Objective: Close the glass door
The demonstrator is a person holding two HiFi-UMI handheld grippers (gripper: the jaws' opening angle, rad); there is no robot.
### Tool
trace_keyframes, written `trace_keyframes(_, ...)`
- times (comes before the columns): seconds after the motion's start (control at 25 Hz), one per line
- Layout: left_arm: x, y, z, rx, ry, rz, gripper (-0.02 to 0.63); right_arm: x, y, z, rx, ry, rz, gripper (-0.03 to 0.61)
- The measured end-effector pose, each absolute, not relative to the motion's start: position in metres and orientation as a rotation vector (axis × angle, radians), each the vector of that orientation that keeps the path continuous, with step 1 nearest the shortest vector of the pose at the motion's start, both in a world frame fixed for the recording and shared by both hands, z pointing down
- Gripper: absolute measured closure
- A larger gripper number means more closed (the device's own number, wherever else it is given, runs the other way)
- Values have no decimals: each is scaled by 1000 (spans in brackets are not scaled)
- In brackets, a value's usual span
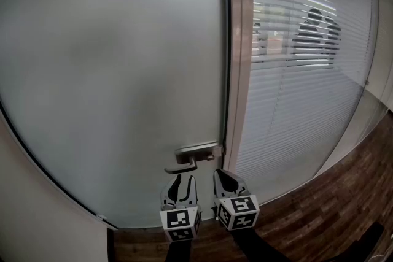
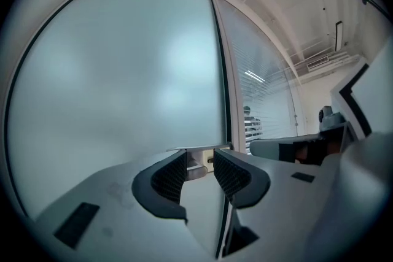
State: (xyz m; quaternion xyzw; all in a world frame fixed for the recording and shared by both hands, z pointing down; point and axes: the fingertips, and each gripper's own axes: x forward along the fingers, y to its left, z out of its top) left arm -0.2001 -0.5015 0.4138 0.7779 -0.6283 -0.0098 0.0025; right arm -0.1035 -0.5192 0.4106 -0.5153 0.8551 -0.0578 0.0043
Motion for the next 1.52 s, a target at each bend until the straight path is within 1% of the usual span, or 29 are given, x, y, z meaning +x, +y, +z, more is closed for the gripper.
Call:
trace_keyframes(0.16, -193, -498, 407, 2473, -1940, -52, 479, -102, -518, 411, -1605, 2676, -188, 581)
trace_keyframes(0.2, -194, -498, 407, 2479, -1952, -45, 498, -103, -518, 411, -1603, 2677, -189, 580)
trace_keyframes(0.28, -196, -496, 407, 2474, -1980, -39, 597, -103, -517, 412, -1602, 2680, -191, 580)
trace_keyframes(0.32, -197, -496, 407, 2469, -1985, -35, 612, -103, -518, 412, -1600, 2682, -194, 580)
trace_keyframes(1.52, -198, -499, 414, 2443, -1979, -13, 613, -111, -517, 417, -1589, 2713, -203, 580)
